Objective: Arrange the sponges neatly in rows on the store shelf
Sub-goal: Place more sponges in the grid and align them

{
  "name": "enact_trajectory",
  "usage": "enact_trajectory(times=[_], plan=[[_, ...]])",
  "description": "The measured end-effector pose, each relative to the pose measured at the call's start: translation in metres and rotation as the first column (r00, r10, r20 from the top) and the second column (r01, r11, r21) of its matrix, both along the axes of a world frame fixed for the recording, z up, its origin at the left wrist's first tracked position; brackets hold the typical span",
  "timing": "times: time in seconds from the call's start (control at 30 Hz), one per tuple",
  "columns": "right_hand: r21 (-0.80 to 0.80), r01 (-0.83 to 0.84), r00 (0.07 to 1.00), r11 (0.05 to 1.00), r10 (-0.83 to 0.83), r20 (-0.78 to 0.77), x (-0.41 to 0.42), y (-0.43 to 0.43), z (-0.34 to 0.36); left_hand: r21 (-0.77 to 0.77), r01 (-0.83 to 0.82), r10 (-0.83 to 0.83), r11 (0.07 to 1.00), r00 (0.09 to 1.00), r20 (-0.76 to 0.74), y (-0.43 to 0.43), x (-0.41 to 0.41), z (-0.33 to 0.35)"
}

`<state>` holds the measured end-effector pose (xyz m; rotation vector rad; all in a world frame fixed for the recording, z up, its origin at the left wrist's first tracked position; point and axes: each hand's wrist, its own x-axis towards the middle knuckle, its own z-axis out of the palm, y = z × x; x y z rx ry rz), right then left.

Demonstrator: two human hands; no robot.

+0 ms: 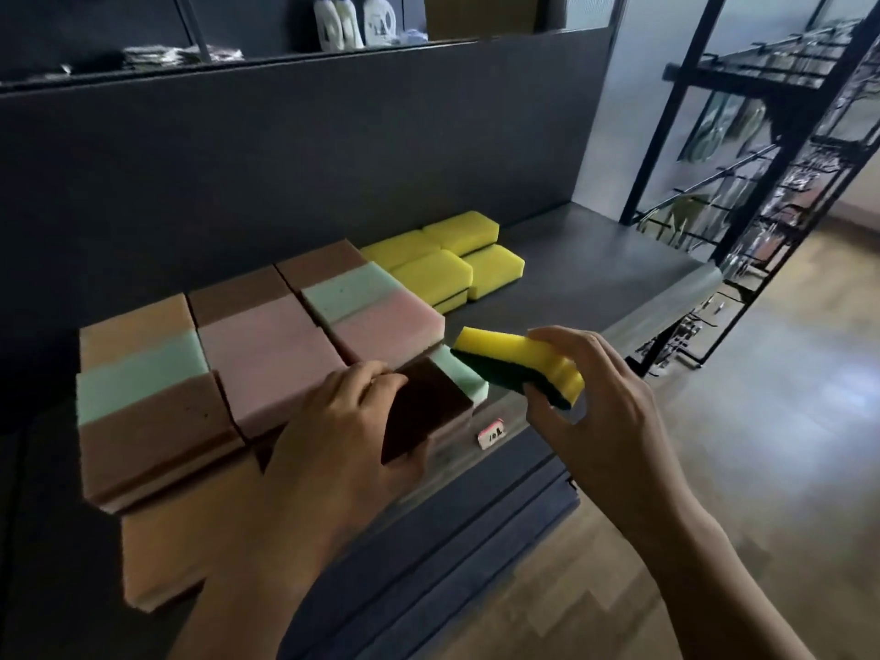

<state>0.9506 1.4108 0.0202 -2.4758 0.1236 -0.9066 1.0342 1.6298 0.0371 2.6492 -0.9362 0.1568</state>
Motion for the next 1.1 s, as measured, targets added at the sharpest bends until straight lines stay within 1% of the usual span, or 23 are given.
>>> enact_trajectory(times=[0.1,0.27,0.43,0.57,0.67,0.8,0.9,1.03,1.1], plan=[[0.013,-0.087,0.996,0.996,0.088,-0.033,0.005,-0.025,0.006,0.055,-0.059,0.057,0.997,0.997,0.043,-0.013,-0.005,0.001],[0.051,-0.226,0.974,0.973,0.228,-0.021,0.015,-0.073,0.011,0.086,-0.233,0.226,0.969,0.971,0.081,-0.041,-0.023,0.000],[0.076,-0.319,0.944,0.945,0.324,-0.063,0.030,-0.115,0.000,0.121,-0.347,0.343,0.930,0.938,0.052,-0.073,-0.030,0.001],[0.088,-0.390,0.916,0.917,0.396,-0.064,0.041,-0.126,-0.003,0.066,-0.439,0.439,0.896,0.898,0.025,-0.083,-0.033,0.006],[0.093,-0.460,0.884,0.883,0.465,-0.047,0.054,-0.122,0.000,0.034,-0.438,0.436,0.898,0.899,0.051,-0.086,-0.026,0.010],[0.087,-0.540,0.839,0.837,0.544,-0.028,0.073,-0.111,0.001,0.090,-0.436,0.431,0.896,0.900,0.062,-0.088,-0.020,0.006],[0.085,-0.564,0.821,0.821,0.569,-0.045,0.085,-0.106,-0.001,0.081,-0.440,0.438,0.894,0.898,0.046,-0.084,-0.017,0.001],[0.073,-0.566,0.819,0.821,0.570,-0.070,0.098,-0.112,-0.002,0.100,-0.398,0.395,0.912,0.917,0.047,-0.081,-0.013,0.001],[0.067,-0.558,0.824,0.827,0.562,-0.075,0.102,-0.115,-0.002,0.065,-0.394,0.392,0.917,0.919,0.039,-0.082,-0.010,0.007]])
